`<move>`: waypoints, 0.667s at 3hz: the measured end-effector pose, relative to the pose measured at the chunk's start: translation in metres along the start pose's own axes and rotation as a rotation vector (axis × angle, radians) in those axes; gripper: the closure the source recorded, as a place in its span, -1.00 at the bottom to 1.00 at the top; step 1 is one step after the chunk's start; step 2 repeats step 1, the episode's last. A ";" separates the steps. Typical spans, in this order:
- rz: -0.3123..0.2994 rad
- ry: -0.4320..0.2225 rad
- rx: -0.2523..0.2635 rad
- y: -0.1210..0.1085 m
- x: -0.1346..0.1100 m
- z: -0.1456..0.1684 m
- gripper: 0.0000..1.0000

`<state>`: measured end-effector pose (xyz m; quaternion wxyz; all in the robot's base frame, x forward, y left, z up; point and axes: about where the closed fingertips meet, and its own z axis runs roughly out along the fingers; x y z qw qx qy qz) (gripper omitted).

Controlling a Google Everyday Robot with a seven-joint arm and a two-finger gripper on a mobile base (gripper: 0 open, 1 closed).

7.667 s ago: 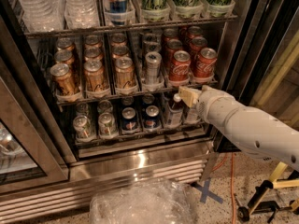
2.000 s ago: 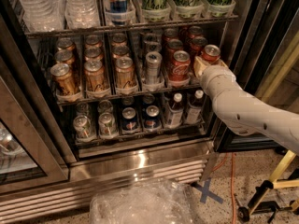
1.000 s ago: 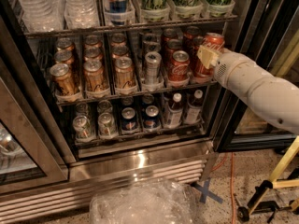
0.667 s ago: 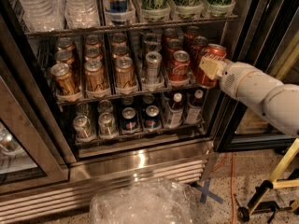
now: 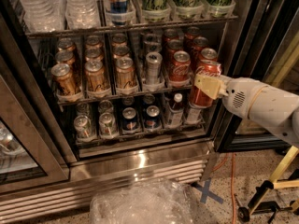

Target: Pick coke can from middle shelf of fridge

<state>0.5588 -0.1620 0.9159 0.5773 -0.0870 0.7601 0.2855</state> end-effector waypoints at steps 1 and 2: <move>-0.003 0.010 -0.010 0.005 0.001 -0.003 1.00; -0.003 0.010 -0.010 0.005 0.001 -0.003 1.00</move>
Offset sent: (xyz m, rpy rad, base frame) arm 0.0000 0.0000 0.0000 0.0000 0.0000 0.0000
